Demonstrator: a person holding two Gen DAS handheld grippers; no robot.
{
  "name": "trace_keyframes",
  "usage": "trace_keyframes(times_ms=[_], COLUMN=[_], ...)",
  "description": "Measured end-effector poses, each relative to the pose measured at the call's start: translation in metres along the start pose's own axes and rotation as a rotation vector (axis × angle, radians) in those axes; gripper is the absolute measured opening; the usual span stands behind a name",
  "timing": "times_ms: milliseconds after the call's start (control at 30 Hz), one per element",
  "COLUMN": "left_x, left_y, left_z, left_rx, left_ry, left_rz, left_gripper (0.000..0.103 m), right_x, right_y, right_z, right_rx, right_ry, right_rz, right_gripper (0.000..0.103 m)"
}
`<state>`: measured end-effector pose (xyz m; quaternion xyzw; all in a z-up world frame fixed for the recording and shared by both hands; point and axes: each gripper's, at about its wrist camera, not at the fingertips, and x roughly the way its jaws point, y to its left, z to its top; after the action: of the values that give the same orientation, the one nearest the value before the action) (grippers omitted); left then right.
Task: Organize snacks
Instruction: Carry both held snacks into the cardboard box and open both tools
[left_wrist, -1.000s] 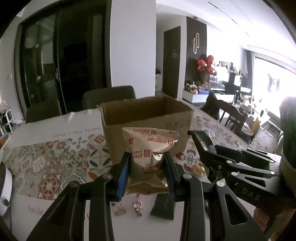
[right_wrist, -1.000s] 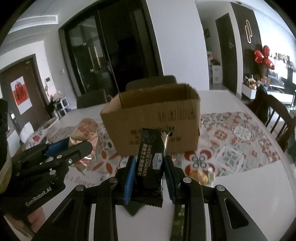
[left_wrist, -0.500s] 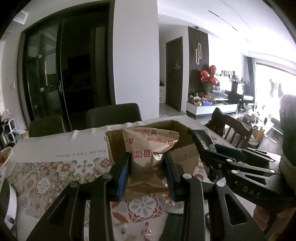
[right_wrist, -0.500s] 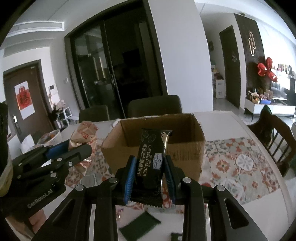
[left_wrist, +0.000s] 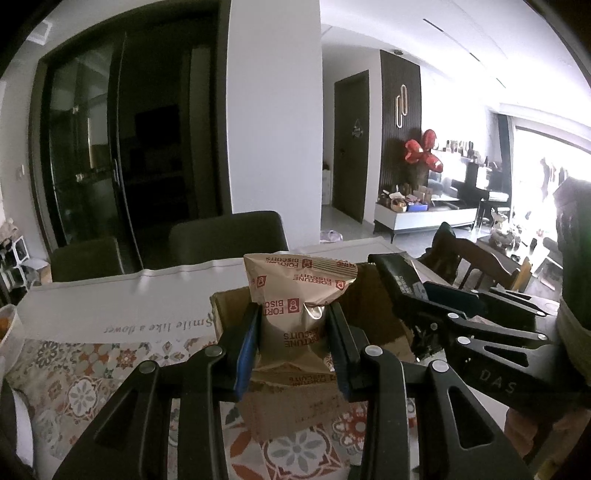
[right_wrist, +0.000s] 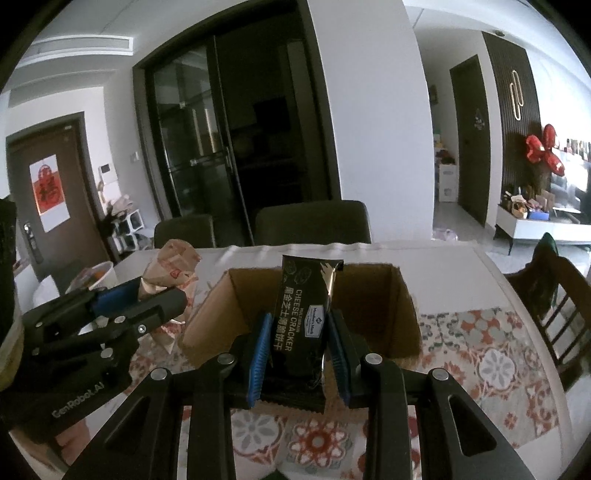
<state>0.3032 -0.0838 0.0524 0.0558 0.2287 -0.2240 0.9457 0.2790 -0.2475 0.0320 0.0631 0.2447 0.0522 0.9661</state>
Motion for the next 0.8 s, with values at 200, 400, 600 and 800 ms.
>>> trace_keyframes(times_ms=[200, 400, 600, 800], left_x=[0.026, 0.055, 0.076, 0.082], left_y=[0.005, 0.011, 0.011, 0.012], left_z=[0.01, 0.015, 0.016, 0.013], left_rx=[-0.013, -0.037, -0.018, -0.028], left_ry=[0.021, 0.059, 0.081, 0.107], left_rz=[-0.005, -0.024, -0.021, -0.002], left_gripper=[0.036, 0.036, 0.037, 0.055], right_x=[0.019, 0.041, 0.06, 0.064], right_y=[-0.008, -0.017, -0.027, -0.031], right_z=[0.015, 0.022, 0.021, 0.018], right_rx=[-0.001, 0.005, 0.029, 0.043], right_ry=[0.008, 0.042, 0.076, 0.094], right_rz=[-0.01, -0.029, -0.041, -0.057], right_gripper=[0.032, 0.032, 0.032, 0.046])
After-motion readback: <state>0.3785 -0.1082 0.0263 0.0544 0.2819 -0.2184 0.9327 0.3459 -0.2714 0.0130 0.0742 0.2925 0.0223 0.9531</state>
